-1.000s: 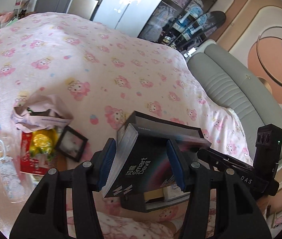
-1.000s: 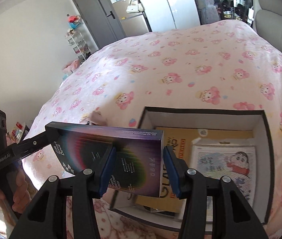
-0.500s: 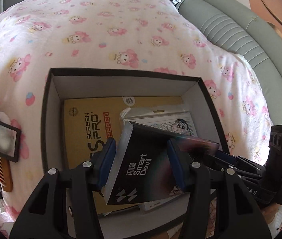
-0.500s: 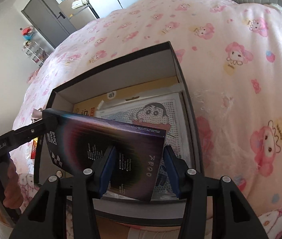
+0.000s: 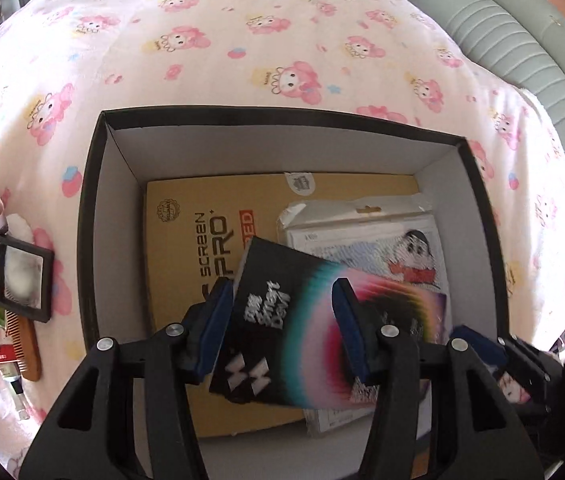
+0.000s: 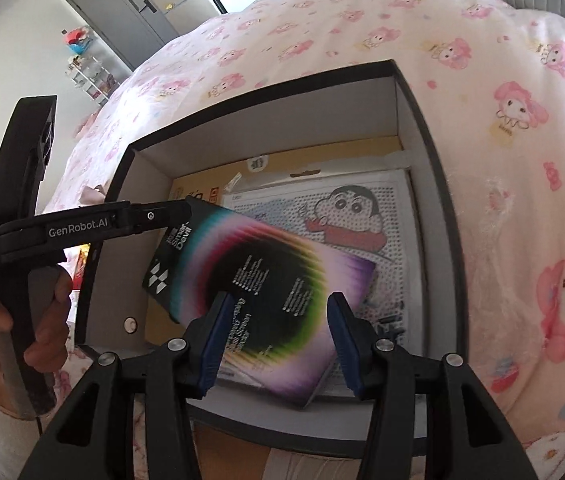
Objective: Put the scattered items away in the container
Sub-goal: 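Lift the Smart Devil box with the left gripper and carry it over the box, then lower the Smart Devil box upright beside the bead-art pack with the left gripper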
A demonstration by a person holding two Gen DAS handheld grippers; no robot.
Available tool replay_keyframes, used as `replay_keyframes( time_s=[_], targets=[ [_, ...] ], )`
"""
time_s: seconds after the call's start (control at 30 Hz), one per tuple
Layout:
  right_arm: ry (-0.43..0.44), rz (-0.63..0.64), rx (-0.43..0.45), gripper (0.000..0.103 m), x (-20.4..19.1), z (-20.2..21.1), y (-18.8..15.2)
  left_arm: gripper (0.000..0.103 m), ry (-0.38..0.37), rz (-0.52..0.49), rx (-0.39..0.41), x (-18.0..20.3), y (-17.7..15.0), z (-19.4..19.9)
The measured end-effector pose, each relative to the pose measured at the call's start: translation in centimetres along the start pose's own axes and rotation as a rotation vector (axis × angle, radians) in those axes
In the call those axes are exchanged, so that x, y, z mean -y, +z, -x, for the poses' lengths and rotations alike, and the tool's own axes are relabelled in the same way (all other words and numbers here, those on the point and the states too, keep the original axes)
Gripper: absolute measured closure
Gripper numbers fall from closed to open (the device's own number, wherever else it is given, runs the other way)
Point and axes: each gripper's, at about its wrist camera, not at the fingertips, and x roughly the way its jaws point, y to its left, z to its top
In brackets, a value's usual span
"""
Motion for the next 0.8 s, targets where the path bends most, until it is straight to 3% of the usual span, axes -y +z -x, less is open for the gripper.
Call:
replay_keyframes(
  time_s=[0.13, 0.27, 0.43, 0.63, 0.8],
  targets=[
    [-0.078, 0.077, 0.043, 0.057, -1.0, 0.6, 1.7, 0.051, -0.121, 0.013, -0.033, 0.0, -2.2, 1.4],
    [-0.113, 0.162, -0.008, 0.058, -2.0, -1.4, 4.3, 0.052, -0.167, 0.029, -0.099, 0.3, -4.3, 1.2],
    [-0.085, 0.14, -0.067, 0.058, -1.5, -3.4, 4.8, 0.052, -0.145, 0.046, -0.166, 0.7, -5.7, -0.4],
    [-0.059, 0.083, -0.077, 0.057, -0.1, -3.5, 3.4, 0.052, -0.121, 0.091, -0.2, 0.2, -6.3, -2.2],
    [-0.069, 0.095, -0.078, 0.057, 0.0, -3.5, 3.2, 0.052, -0.057, 0.159, -0.155, -0.9, -5.3, -2.6]
  ],
)
